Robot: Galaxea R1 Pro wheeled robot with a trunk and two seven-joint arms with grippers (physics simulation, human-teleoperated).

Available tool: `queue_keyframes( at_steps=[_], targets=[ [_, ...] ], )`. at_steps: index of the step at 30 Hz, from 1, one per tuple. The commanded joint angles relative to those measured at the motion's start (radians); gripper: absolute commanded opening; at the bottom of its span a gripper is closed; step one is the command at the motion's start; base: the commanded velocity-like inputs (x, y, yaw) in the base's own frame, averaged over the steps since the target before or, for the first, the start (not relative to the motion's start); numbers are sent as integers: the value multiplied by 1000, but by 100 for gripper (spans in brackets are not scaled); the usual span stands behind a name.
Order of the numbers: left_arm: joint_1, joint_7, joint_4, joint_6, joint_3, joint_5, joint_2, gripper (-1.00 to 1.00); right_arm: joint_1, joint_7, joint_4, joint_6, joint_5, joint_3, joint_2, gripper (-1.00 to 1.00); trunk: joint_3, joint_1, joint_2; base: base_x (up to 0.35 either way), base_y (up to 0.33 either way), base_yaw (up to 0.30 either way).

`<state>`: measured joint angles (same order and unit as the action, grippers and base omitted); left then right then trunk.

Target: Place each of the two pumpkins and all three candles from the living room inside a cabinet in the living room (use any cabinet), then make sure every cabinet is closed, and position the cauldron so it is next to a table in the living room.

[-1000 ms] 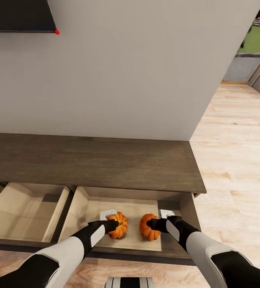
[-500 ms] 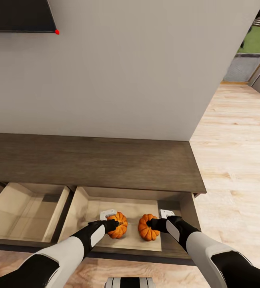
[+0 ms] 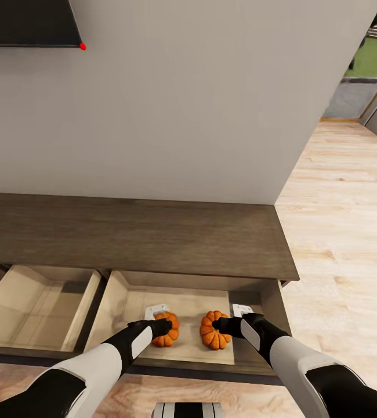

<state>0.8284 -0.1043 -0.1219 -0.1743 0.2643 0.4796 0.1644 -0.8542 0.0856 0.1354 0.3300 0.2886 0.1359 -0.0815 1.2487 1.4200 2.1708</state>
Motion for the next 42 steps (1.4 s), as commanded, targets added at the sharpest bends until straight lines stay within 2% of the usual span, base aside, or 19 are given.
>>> queue_keyframes(
  at_steps=[1,17,42],
  targets=[
    [0,-6,-2,-5,9,10,0,100,0,0,1,4,7,8,1,100,1,0,0,0,0,0],
    [0,-6,-2,-7,9,10,0,100,0,0,1,4,7,8,1,100,0,0,0,0,0,0],
    [0,-6,-2,-7,9,10,0,100,0,0,1,4,7,8,1,100,-27,0,0,0,0,0]
  ],
)
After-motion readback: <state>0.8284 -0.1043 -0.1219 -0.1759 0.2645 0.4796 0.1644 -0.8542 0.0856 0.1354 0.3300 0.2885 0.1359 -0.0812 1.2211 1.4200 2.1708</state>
